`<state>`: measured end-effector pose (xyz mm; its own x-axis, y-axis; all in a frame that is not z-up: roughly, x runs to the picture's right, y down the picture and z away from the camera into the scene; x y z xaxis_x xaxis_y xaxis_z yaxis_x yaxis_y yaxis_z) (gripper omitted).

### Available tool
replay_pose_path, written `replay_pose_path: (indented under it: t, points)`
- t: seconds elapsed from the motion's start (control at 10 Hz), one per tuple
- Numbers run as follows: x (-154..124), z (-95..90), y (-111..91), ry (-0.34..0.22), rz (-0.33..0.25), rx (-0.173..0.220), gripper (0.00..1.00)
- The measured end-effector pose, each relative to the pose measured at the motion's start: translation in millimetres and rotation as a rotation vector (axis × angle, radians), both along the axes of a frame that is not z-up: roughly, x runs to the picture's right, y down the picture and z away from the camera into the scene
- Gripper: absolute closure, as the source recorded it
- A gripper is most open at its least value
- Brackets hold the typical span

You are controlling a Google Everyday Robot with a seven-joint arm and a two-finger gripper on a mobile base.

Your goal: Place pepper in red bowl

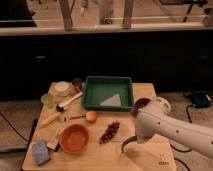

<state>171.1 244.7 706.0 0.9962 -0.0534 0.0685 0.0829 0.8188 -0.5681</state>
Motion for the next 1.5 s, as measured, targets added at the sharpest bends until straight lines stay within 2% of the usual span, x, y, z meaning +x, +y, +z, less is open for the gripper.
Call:
replay_pose_path:
  t: [0.2,1.5]
  points:
    - [-7,0.4,-1,-0.001,-0.006,0.007,0.95]
    - [-40,-11.2,-7,0.005,-0.018,0.032,0.95]
